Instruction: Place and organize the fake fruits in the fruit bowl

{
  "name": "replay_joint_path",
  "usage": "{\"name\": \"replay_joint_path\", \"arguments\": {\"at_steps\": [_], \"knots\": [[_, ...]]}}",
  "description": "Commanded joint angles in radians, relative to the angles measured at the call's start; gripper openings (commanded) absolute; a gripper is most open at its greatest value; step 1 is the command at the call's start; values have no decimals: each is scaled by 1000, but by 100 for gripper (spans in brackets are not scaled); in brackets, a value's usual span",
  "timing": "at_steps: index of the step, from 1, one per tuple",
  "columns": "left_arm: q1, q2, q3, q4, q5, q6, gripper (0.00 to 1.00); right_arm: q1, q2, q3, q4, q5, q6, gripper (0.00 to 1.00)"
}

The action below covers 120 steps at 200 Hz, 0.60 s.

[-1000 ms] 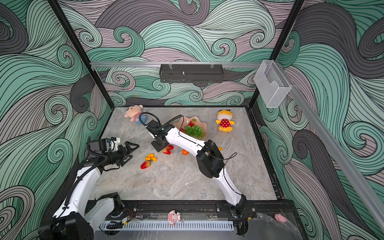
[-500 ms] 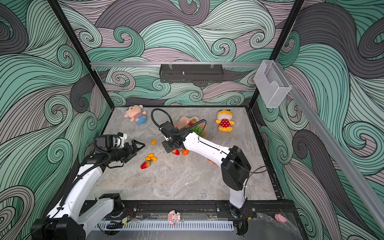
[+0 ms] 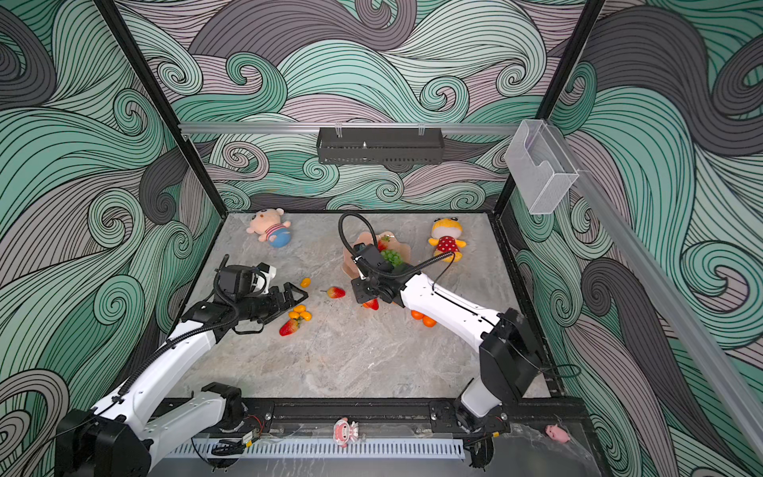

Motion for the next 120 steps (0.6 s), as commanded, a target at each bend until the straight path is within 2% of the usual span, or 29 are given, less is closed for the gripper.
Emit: {"name": "replay_joint_path", "arguments": {"at_steps": [1,46,93,120], "knots": [[-40,15,27,47,-38,-35,99,-21,-49,-25,83,-1,39,0],[-116,84,56,115,-70,-63,99,-84,-65,-47,126,-6,95,0],[-163,198,135,167,-86,-55,99,-195,-42,-35,187,-34,140,0],[-177,265,185,197,-88,-45,98,-247,5,9,198,-66,81,0]]}}
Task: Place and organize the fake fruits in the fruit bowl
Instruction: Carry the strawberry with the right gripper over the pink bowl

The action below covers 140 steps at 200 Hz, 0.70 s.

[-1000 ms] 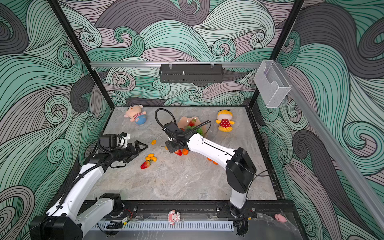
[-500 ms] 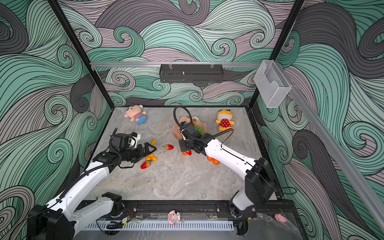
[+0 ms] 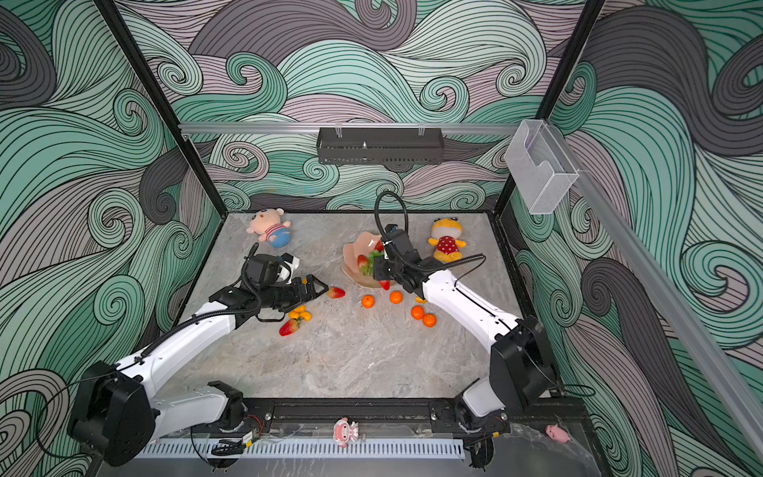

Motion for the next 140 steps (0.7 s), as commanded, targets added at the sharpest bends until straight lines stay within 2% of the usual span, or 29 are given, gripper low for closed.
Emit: {"name": "replay_joint_path", "arguments": {"at_steps": [1,36,71,113,140], "knots": [[-15,45,64,54,-19,6,99,-37,42,45,40,-34,-32,0],[-20,134,130,114,10,15,99,-97,120,90,89,-114,-177,0],[-19,222,193,150,16,18,99,-128,196,156,115,-118,-330,0],[-20,279,230,197,4,30,99,-131,334,305,50,-35,-507,0],[-19,323,250,264,-3,12,99,-132,434,408,3,24,-549,0]]}}
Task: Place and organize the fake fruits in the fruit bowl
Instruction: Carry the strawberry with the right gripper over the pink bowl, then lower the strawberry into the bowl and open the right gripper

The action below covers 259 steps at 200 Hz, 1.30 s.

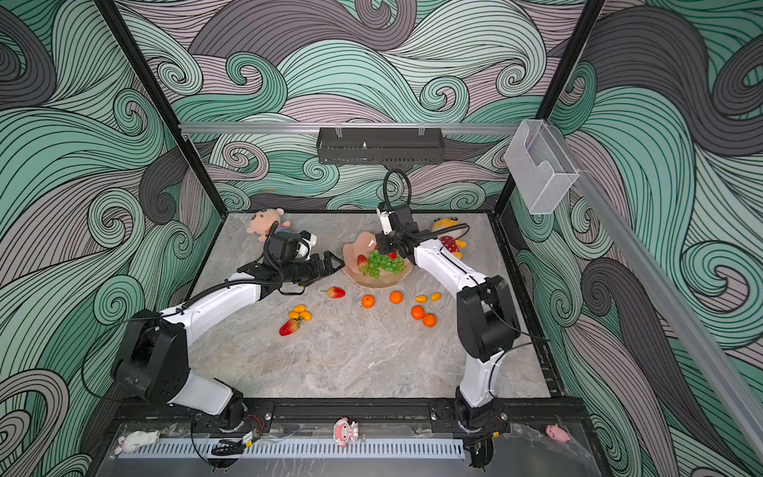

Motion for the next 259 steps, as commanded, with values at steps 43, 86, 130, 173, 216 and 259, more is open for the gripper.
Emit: {"name": "replay_joint_path", "arguments": {"at_steps": [43,86,130,173,216,259], "knots": [[-7,130,134,108,19,-4,99,-2,193,199,-130,148,-114,0],[-6,149,157,86,20,17,99,-9,282,300,-195,223,-92,0],[-6,148,152,87,28,17,99,-17,354,386,-246,243,-73,0],[-6,138,153,71,32,29,99,-30,405,447,-280,221,-73,0],[-6,136,150,63,34,33,99,-38,444,485,-307,196,-66,0],[-7,135,144,61,34,32,99,-41,453,485,-310,178,-48,0]]}}
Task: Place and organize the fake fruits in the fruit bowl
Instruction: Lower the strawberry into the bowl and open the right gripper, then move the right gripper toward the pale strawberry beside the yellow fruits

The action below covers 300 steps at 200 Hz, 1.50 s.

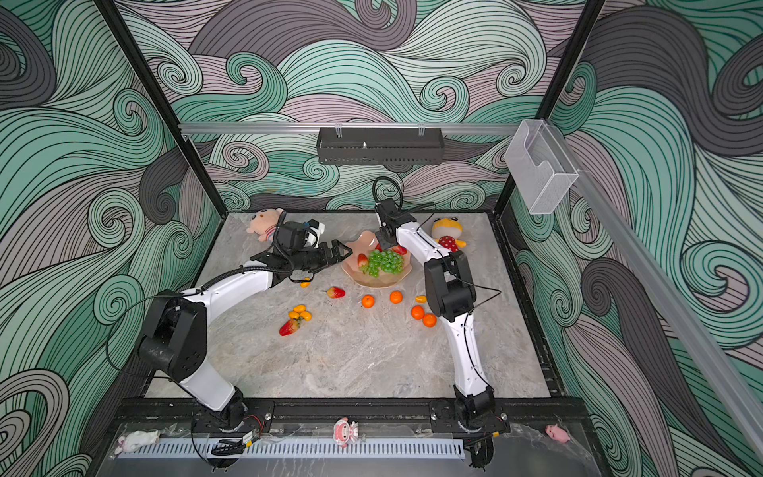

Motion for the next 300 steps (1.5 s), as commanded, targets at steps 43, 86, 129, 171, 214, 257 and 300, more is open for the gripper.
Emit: {"name": "replay_joint_path", "arguments": {"at_steps": [43,86,129,171,214,257,300], "knots": [[-7,-11,19,-16,14,19,99,-6,5,31,-24,-31,31,17],[-6,-24,19,-28,13,22,99,-6,-28,35,-26,-29,26,35],[-10,-62,16,-61,6,36,99,-6,-98,-1,-30,-20,29,37],[-24,-130,-4,-133,-27,60,99,-4,-245,-150,32,-28,77,38],[-50,-288,-93,-212,-59,52,98,21,-428,-347,70,-91,194,40],[-79,-498,-244,-302,-111,34,99,112,-618,-569,112,-83,288,43],[-88,-629,-336,-403,-133,31,98,232,-719,-687,89,-13,430,43]]}}
